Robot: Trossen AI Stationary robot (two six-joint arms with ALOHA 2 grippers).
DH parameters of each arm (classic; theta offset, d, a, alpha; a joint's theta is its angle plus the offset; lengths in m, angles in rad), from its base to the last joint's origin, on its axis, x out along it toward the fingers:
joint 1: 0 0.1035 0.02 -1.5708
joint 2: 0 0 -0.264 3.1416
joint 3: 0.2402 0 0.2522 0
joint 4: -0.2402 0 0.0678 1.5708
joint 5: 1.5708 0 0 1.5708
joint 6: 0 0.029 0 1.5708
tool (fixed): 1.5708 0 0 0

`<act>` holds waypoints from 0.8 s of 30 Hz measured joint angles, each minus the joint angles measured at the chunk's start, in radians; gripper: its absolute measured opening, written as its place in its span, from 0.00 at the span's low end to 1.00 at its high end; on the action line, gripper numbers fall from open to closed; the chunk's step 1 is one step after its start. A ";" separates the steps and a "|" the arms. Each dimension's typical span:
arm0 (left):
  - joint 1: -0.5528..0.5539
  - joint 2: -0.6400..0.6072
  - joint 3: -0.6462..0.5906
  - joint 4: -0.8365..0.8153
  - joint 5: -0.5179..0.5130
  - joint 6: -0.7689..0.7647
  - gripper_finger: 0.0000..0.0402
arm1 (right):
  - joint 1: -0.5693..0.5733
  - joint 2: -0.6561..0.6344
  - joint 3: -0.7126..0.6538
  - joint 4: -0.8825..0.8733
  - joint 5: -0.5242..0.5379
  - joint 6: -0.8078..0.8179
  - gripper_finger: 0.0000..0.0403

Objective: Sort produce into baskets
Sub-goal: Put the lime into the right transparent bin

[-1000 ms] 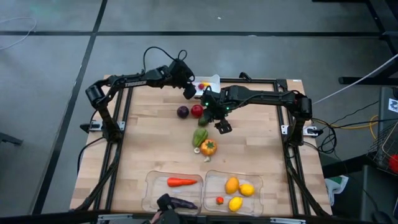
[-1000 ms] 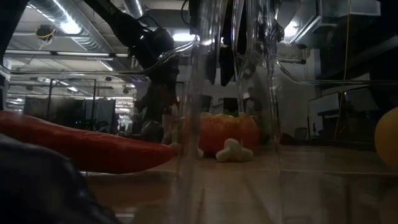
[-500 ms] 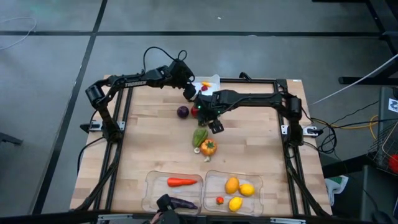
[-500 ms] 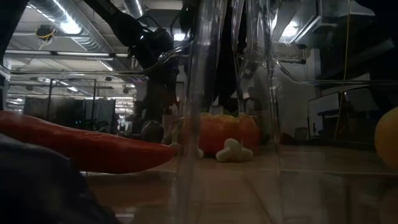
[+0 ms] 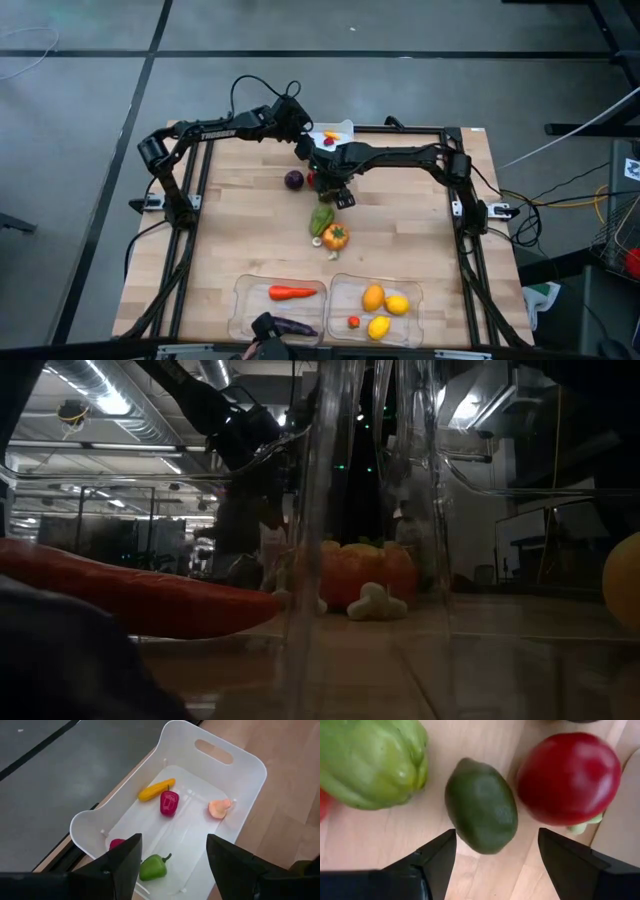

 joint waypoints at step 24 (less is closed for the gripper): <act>0.000 0.000 0.000 0.000 0.000 0.001 0.55 | 0.003 0.062 -0.024 0.062 -0.032 0.002 0.69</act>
